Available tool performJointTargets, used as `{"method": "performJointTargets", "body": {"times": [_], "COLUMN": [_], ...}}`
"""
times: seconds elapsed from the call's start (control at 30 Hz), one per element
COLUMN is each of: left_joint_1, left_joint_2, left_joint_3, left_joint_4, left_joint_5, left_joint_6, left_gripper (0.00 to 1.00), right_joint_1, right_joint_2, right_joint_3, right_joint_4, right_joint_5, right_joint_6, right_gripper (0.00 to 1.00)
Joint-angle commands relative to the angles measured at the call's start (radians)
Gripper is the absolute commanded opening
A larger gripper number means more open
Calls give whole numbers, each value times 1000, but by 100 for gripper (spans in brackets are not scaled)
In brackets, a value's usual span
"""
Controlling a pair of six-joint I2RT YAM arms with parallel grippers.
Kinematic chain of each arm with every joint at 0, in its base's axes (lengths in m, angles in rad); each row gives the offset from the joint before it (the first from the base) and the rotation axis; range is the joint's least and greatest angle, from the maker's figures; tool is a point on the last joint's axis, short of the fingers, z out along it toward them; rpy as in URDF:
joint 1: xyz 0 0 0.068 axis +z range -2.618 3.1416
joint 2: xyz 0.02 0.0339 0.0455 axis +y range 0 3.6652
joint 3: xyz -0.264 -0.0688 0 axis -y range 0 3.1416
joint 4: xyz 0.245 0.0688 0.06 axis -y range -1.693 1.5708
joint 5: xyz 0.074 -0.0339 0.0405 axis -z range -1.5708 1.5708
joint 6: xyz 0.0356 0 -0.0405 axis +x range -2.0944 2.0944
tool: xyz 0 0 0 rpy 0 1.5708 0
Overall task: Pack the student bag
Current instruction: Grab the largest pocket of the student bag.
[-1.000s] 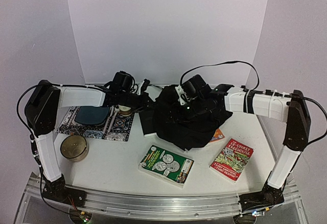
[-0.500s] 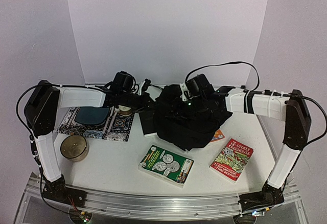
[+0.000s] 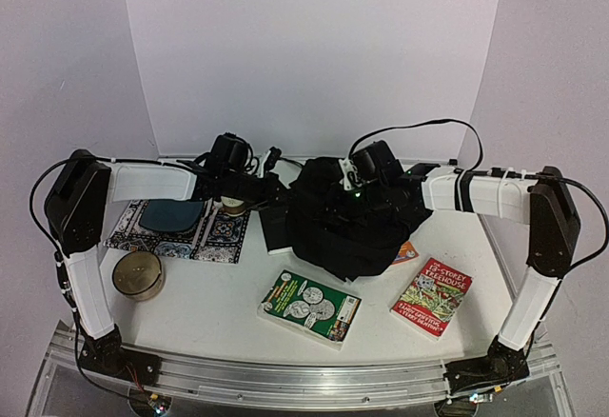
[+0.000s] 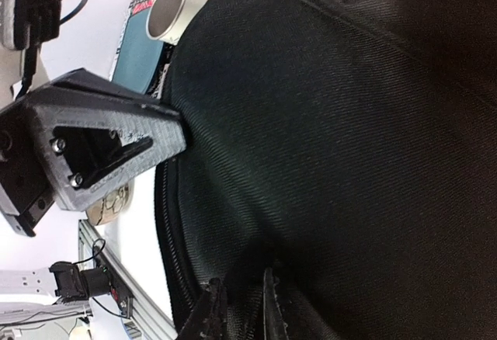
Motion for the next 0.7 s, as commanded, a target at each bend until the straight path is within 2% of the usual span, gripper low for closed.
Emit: {"method": "performJointTargets", "body": {"times": [0.0,0.1,0.2,0.4,0.53,0.67], "left_joint_1": [-12,-12,-12,-12,-12,-8], "left_joint_2": [-74,-77,-81,-73,-75,-73], "left_joint_3": [9,9,5,11,4,-3], "left_joint_4": [66,66,67,66,66,62], "left_joint_5": [17,15,11,10,-5,-40], "left_joint_6": [33,33,37,36,43,62], "left_gripper": [0,0,0,0,0,0], "right_joint_1": [-2,-2,-2,1,1,-1], "right_joint_2": [-8,-21,-32,-21,-36,-97], "right_joint_3": [-4,-20,-37,-37,-31,-38], "right_joint_4": [13,-5,-13,2,16,12], "right_joint_5": [-31,-9,-20,-75,-84,-31], "right_joint_6": [-4,-4,-12,-14,-23,-45], "right_gripper": [25,33,33,23,2,0]}}
